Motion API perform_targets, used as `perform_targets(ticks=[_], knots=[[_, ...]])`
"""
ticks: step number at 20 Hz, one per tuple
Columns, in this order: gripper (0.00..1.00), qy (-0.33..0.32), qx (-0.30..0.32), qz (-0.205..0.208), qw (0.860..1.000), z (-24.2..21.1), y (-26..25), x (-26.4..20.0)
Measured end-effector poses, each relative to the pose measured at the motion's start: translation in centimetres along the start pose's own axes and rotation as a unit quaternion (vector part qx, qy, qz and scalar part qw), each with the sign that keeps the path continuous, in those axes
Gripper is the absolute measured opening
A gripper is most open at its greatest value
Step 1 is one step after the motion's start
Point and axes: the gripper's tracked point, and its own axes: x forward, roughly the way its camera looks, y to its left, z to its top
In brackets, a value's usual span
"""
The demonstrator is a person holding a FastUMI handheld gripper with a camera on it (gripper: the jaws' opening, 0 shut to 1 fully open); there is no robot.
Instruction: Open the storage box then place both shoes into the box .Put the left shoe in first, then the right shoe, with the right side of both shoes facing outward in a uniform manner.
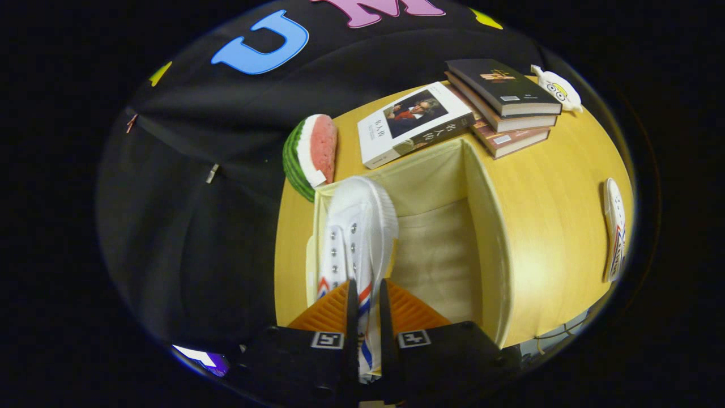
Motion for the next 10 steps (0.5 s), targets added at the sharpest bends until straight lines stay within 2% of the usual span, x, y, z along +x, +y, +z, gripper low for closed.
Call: perform_targets(ticks=[3,6,10], knots=[[0.99,-0.001,-0.027,0.000,1.000,-0.1,0.0,-0.1],[0.99,-0.044,-0.085,-0.018,0.995,1.9,-0.9,-3.8],[0.99,-0.115,-0.098,-0.045,0.987,6.0,-5.4,-10.5]])
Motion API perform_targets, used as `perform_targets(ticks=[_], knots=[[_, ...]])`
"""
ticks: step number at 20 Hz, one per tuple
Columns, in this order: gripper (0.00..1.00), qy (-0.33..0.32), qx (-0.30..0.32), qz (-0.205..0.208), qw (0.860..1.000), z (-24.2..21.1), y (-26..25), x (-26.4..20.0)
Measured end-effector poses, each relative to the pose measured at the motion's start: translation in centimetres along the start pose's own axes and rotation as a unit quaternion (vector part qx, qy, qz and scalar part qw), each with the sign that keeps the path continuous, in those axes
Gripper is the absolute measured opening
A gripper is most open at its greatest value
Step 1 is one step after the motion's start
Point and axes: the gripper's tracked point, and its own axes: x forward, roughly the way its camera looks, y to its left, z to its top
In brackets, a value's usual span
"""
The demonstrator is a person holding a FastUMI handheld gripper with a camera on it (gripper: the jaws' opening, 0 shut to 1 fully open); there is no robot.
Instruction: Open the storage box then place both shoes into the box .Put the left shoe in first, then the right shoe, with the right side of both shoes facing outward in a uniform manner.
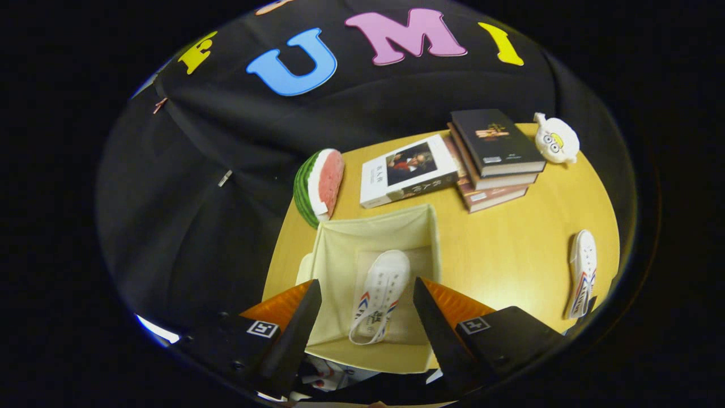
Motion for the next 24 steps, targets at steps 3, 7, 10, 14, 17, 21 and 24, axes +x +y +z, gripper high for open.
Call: perform_targets(ticks=[3,7,10,14,17,21,24], knots=[[0.99,-0.034,0.001,-0.053,0.998,1.5,-7.9,-4.0],[0.99,-0.037,0.029,-0.112,0.993,1.6,-19.0,-7.8],[0.99,-0.031,0.089,-0.139,0.986,0.7,-27.1,-9.6],[0.99,-0.013,0.145,-0.168,0.975,-2.2,-36.3,-10.2],[0.99,0.014,0.151,-0.179,0.972,-4.2,-40.9,-9.9],[0.99,0.076,0.136,-0.165,0.974,-6.3,-44.5,-8.2],[0.99,0.115,0.144,-0.147,0.972,-8.1,-45.9,-5.7]])
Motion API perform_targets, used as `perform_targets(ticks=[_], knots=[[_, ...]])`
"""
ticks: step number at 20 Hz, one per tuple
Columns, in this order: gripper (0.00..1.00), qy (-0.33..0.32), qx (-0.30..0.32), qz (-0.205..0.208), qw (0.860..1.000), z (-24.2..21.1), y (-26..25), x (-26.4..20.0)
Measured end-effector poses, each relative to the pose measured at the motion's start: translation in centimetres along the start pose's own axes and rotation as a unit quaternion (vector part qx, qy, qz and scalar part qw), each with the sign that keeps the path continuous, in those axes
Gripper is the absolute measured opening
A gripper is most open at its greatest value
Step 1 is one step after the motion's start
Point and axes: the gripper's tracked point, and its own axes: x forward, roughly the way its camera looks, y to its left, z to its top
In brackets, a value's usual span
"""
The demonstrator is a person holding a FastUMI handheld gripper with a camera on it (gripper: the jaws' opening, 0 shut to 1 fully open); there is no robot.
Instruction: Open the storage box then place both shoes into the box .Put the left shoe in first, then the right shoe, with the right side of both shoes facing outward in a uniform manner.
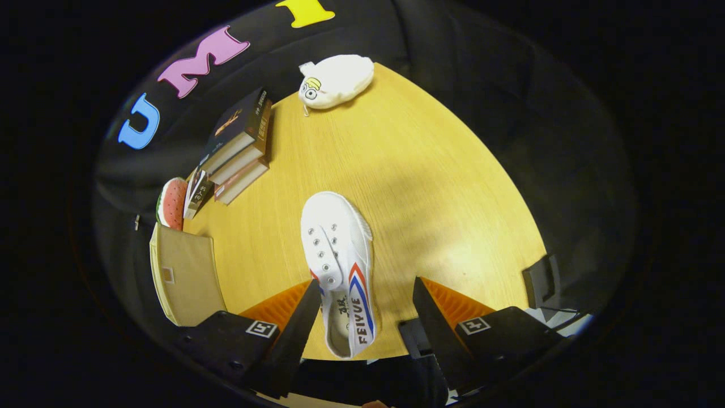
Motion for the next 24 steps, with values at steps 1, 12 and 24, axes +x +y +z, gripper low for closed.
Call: perform_targets(ticks=[1,12,24], knots=[[1.00,0.011,0.000,0.003,1.000,-0.3,-0.2,1.0],[0.94,0.060,-0.038,0.003,0.997,-0.9,0.4,5.5],[0.34,0.067,0.008,0.036,0.997,-0.9,1.3,5.4]])
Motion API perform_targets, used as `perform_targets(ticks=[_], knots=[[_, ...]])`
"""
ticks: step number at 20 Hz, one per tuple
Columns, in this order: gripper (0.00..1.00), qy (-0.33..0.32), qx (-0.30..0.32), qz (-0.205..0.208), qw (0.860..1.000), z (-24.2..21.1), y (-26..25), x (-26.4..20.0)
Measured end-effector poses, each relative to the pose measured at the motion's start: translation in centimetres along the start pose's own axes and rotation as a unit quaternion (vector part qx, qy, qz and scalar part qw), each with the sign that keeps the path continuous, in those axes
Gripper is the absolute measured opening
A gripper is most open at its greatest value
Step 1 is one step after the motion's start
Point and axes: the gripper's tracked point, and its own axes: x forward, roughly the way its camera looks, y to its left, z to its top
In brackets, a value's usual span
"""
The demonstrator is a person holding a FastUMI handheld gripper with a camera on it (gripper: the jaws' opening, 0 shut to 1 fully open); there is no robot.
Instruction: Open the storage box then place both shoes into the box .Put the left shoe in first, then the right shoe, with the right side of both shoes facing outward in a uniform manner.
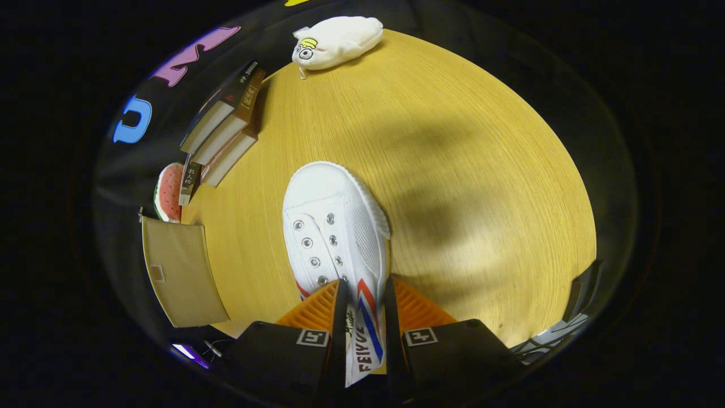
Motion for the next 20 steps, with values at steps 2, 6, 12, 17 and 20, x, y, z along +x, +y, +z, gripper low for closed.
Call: perform_targets(ticks=[2,6,12,17,20], knots=[[0.26,-0.002,-0.006,0.015,1.000,0.1,0.1,-0.2],[0.15,0.004,0.044,0.041,0.998,0.1,0.2,-0.8],[0.10,0.003,0.065,0.075,0.995,-0.9,2.4,-2.7],[0.10,-0.022,0.031,0.087,0.995,-0.2,6.8,-6.7],[0.10,-0.038,0.002,0.083,0.996,0.1,10.1,-9.1]])
